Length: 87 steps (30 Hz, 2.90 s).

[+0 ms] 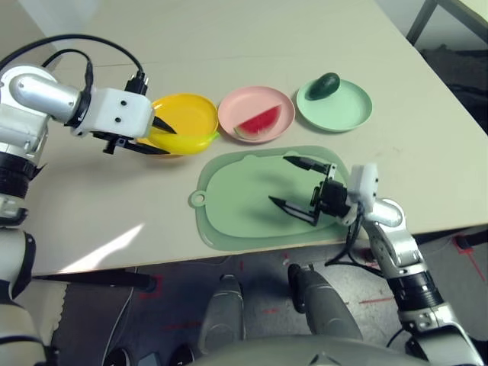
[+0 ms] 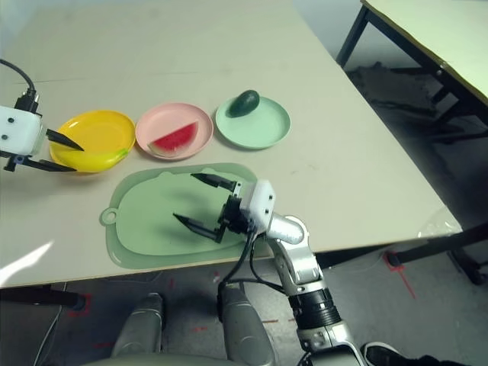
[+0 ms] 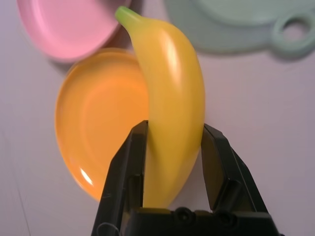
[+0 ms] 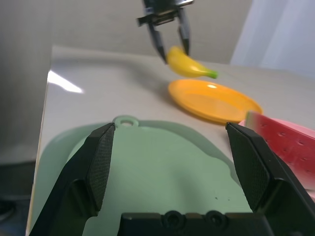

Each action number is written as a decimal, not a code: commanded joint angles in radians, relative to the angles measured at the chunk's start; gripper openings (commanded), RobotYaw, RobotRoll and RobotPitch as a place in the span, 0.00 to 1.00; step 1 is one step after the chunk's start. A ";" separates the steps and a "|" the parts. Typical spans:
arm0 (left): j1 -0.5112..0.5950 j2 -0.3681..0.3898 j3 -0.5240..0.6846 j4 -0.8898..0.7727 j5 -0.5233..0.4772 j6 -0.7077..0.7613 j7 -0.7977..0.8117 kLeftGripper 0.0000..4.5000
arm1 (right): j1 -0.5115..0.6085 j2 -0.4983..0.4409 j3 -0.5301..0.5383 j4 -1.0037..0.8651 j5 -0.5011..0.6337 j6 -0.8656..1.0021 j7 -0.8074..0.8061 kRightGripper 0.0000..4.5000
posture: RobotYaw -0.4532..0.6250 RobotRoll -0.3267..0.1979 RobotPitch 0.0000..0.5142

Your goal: Place the fruits into color-matched plates.

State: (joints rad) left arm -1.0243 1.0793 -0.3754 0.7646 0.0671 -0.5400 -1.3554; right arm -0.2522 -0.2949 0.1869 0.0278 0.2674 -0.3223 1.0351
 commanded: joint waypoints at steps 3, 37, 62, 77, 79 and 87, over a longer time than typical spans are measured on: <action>-0.086 -0.082 -0.003 0.205 0.180 -0.066 0.187 0.37 | 0.028 0.007 -0.003 -0.007 -0.048 0.005 -0.099 1.00 | 0.36 0.62 0.43; -0.102 -0.207 0.003 0.423 0.355 -0.170 0.400 0.37 | 0.170 -0.041 0.053 -0.206 -0.056 0.166 -0.227 1.00 | 0.33 0.62 0.57; -0.082 -0.223 0.016 0.418 0.363 -0.178 0.362 0.73 | 0.191 -0.047 0.068 -0.253 -0.037 0.212 -0.230 1.00 | 0.31 0.62 0.59; -0.072 -0.208 0.084 0.393 0.275 -0.144 0.278 1.00 | 0.158 -0.076 -0.044 -0.212 0.015 0.224 -0.253 1.00 | 0.32 0.62 0.55; -0.052 -0.197 0.121 0.364 0.221 -0.122 0.230 1.00 | 0.140 -0.084 -0.089 -0.190 0.028 0.228 -0.269 1.00 | 0.32 0.62 0.54; 0.261 -0.139 0.469 -0.286 -0.352 0.569 0.036 1.00 | 0.059 -0.182 -0.320 -0.023 0.091 0.254 -0.307 1.00 | 0.38 0.62 0.51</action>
State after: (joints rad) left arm -0.8051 0.9247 0.0206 0.6203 -0.1530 -0.1556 -1.3102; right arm -0.1941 -0.4743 -0.1113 -0.0238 0.3407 -0.0764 0.7235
